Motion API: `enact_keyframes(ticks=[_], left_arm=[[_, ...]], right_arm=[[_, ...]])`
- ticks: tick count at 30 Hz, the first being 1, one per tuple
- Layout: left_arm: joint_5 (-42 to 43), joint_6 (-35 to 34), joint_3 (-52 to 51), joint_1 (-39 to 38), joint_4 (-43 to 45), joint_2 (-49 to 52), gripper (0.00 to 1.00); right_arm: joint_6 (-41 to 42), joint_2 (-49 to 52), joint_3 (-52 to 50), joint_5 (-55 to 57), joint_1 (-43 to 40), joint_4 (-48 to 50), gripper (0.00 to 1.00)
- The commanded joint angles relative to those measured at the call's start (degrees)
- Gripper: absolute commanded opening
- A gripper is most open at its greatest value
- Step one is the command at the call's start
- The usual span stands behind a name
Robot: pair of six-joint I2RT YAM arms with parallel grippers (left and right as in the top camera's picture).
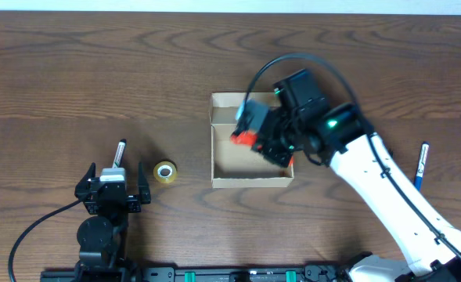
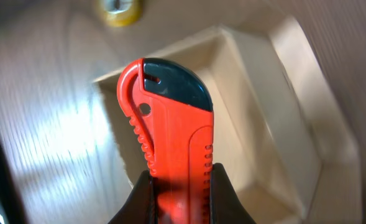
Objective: Pack container
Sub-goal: 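Lower the box cutter into the cardboard box and release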
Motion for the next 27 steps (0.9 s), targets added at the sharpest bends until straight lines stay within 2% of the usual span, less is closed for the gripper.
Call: enact_keyframes(ticks=[1, 7, 13, 19, 26, 27], left_arm=[[-0.2, -0.7, -1.6, 0.2, -0.6, -0.4, 0.95], [-0.2, -0.7, -1.6, 0.2, -0.6, -0.4, 0.95], [-0.2, -0.7, -1.6, 0.2, -0.6, -0.4, 0.95], [-0.2, -0.7, -1.6, 0.2, -0.6, -0.4, 0.95], [-0.2, -0.7, -1.6, 0.2, -0.6, -0.4, 0.95], [-0.2, -0.7, -1.6, 0.2, -0.6, -0.4, 0.95]], right_arm=[[-17.0, 0.8, 0.7, -2.0, 2.1, 0.0, 0.01], [-18.5, 7.3, 0.7, -1.3, 1.5, 0.1, 0.01], [-24.6, 15.7, 0.7, -0.5, 1.1, 2.0, 0.01], [-24.7, 23.4, 0.7, -0.3, 0.8, 6.0, 0.01], [-24.7, 29.0, 0.7, -0.3, 0.8, 5.4, 0.02], [-24.7, 29.0, 0.7, -0.3, 0.8, 5.4, 0.14]])
